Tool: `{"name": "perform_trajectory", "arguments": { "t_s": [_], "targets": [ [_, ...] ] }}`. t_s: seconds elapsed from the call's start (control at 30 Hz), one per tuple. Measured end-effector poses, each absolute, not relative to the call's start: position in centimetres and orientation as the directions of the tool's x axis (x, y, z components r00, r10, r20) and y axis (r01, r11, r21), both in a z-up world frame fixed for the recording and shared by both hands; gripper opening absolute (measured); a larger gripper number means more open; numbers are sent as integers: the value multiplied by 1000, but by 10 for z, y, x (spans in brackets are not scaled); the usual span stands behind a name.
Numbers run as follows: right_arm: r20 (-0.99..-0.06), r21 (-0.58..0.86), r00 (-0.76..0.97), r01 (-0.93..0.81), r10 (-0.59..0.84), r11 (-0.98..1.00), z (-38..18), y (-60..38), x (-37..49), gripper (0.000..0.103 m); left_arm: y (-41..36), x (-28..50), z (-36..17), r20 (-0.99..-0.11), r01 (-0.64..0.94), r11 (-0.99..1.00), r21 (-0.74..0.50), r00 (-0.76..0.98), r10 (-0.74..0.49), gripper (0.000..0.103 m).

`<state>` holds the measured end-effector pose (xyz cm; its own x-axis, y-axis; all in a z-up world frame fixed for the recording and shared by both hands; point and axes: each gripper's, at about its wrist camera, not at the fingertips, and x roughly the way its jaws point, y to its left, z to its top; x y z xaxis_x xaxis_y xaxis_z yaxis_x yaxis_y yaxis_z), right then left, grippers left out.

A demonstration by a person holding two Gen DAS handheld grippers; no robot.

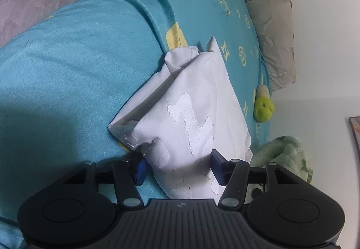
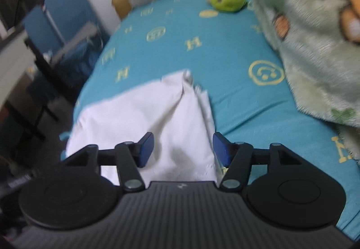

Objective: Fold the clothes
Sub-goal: 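Grasp the folded shirt edge with both grippers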

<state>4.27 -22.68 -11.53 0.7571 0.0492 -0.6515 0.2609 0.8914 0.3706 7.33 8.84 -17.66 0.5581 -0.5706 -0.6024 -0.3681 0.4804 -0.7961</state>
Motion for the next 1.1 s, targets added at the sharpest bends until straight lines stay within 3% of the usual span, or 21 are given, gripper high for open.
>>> {"name": "perform_trajectory", "arguments": {
  "t_s": [0.03,0.1,0.17,0.3,0.43,0.5,0.63,0.8,1.0,1.1],
  "targets": [
    [-632,390,774,262,50,883,-110,-230,39,85,90,71,-176,-600,-372,473,-798,555,-576,63],
    [-570,434,820,247,52,866,-99,-235,29,94,91,70,-177,-592,-378,456,-806,553,-587,73],
    [-531,481,844,226,77,847,-91,-240,24,93,90,71,-176,-580,-378,441,-814,554,-597,80],
    [-520,559,844,220,131,800,-90,-245,19,93,90,74,-177,-575,-386,426,-818,563,-594,80],
    [-563,614,808,271,171,742,-102,-247,16,93,94,75,-179,-576,-419,396,-817,587,-569,70],
    [-558,675,801,285,217,681,-109,-252,14,93,96,77,-183,-580,-444,374,-814,592,-560,58],
    [-537,799,759,317,368,511,-134,-253,12,93,92,80,-182,-595,-438,402,-804,592,-544,49],
    [-484,873,667,415,566,258,-181,-234,14,94,83,80,-168,-579,-372,451,-811,616,-533,29],
    [-461,867,683,484,567,122,-208,-223,15,93,79,76,-153,-497,-299,410,-862,661,-563,21],
    [-510,846,713,517,481,131,-208,-232,13,74,77,76,-151,-486,-290,404,-867,668,-563,21]
  ]
}}
